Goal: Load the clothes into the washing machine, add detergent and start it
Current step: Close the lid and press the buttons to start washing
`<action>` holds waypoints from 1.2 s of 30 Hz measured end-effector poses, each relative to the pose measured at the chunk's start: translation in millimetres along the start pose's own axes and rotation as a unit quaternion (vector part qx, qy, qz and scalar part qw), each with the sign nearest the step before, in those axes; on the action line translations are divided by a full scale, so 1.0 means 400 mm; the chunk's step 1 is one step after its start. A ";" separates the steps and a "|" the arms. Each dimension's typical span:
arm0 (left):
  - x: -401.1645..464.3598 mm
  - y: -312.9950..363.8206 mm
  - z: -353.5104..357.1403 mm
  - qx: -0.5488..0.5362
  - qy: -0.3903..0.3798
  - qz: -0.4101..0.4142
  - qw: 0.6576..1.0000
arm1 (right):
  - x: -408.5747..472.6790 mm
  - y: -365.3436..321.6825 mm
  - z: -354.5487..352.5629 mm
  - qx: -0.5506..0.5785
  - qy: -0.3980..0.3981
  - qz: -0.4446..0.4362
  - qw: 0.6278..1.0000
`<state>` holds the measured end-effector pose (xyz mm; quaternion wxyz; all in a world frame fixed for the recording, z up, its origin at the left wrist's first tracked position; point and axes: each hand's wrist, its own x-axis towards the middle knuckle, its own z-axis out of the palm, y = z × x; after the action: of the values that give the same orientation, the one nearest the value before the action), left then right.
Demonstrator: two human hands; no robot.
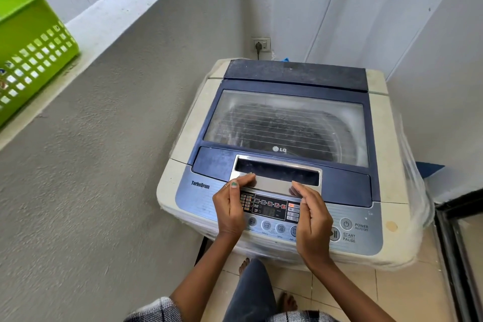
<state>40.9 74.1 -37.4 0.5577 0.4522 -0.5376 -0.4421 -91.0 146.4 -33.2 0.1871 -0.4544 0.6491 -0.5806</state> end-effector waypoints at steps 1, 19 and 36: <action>0.000 -0.001 0.000 0.001 0.001 0.000 1.000 | 0.000 0.001 0.000 0.000 0.000 0.000 1.000; -0.004 0.004 0.003 0.060 -0.004 0.032 0.998 | -0.001 0.010 0.007 -0.054 0.001 -0.039 0.998; -0.016 0.027 0.005 0.104 -0.018 0.047 0.993 | 0.006 -0.018 -0.039 -0.188 -0.154 -0.034 0.969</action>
<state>38.8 82.3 -27.9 0.5179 0.4740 -0.6115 -0.3650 -101.8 154.2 -21.8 0.1765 -0.5874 0.6940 -0.3771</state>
